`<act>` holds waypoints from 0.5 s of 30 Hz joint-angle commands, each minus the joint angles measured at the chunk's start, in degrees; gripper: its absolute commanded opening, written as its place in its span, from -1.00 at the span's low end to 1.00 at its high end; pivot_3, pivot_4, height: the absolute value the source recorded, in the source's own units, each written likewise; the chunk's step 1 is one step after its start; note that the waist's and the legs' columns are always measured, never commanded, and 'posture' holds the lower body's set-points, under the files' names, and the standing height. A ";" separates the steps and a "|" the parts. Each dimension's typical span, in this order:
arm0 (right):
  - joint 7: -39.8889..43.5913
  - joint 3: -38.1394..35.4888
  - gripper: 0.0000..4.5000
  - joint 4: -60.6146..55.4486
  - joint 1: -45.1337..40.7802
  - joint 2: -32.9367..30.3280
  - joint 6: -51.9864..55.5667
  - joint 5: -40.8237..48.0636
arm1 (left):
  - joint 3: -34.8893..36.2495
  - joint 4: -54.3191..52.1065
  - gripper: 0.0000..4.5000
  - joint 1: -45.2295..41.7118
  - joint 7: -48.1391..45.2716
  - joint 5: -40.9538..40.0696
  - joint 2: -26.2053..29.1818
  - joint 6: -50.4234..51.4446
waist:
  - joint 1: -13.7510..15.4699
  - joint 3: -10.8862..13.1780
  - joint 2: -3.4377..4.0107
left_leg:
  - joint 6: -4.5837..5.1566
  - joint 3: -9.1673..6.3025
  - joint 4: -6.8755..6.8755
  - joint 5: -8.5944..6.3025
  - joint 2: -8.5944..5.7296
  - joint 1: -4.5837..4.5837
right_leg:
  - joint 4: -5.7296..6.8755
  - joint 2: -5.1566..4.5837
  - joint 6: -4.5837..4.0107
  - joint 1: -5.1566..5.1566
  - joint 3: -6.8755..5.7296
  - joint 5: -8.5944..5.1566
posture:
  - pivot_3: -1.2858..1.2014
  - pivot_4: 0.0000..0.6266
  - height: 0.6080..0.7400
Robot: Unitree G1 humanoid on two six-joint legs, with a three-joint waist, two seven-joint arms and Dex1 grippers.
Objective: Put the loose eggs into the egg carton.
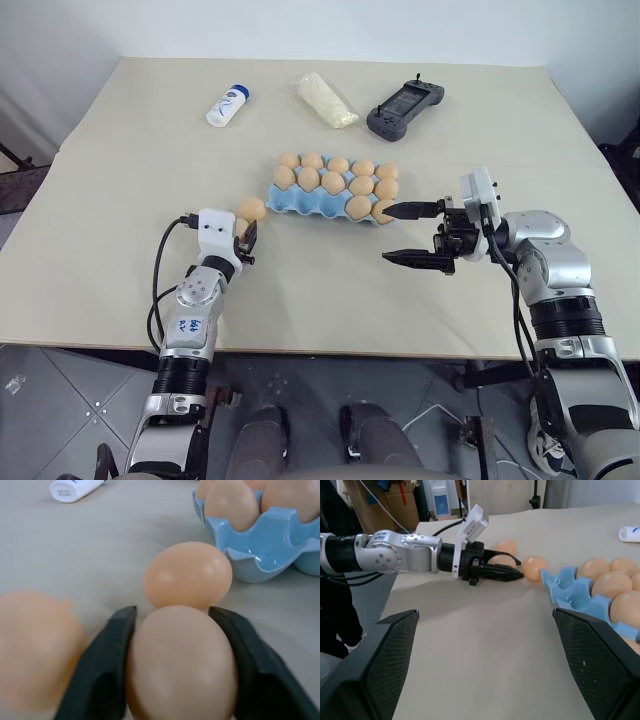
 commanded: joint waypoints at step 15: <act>-1.67 -0.82 1.00 -2.12 0.38 0.27 -0.66 0.28 | -6.13 -21.00 -0.20 3.04 1.53 0.99 -6.93 6.42 | 0.02 0.02 -0.02 | 0.01 0.00 0.03 0.01 0.00 0.00 | 0.00 0.02 0.02 0.05 0.01 0.01 | 0.03 -0.52 1.00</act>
